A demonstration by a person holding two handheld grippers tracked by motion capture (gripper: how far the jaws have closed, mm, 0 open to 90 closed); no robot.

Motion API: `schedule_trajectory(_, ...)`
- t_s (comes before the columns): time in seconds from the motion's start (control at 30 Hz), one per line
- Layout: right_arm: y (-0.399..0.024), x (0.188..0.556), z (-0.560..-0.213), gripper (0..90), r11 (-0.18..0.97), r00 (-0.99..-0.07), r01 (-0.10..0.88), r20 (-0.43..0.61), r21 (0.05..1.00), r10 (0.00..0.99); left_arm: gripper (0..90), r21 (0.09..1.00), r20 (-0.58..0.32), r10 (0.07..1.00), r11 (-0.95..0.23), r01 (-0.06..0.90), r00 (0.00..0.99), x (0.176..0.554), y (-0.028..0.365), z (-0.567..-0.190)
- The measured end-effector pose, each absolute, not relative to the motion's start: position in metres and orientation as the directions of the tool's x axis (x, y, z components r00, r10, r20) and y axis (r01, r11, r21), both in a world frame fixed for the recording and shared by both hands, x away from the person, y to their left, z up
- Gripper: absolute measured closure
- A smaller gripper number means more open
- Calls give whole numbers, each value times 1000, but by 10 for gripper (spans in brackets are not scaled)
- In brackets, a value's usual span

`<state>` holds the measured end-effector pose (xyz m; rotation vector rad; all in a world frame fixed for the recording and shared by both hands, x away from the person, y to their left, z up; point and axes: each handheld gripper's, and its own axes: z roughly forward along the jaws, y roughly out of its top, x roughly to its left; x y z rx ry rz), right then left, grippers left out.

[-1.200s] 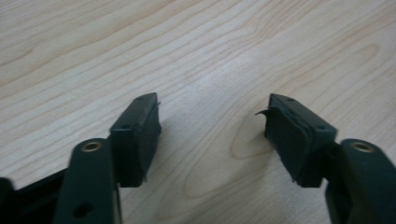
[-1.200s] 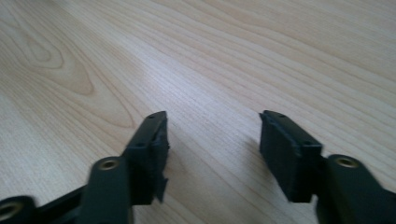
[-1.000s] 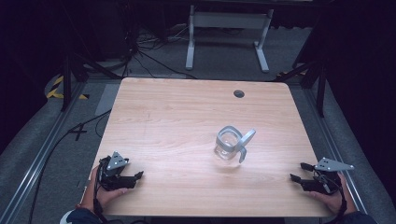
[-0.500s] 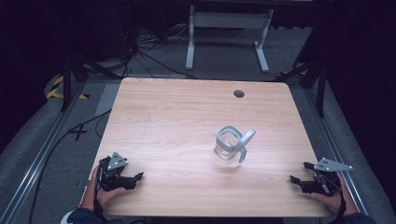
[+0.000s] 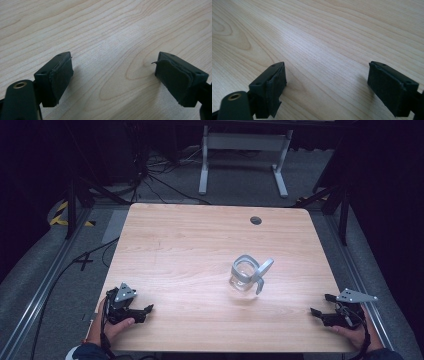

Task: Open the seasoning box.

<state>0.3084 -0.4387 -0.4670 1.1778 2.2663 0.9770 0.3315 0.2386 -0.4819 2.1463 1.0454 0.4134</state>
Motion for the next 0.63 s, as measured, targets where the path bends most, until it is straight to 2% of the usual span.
schedule_trajectory(0.63, -438, 310, -467, 154, 399, -564, 542, -32, 739, 825, 149, 712, -15, 780, -431, 554, 626, 332, 239, -482)
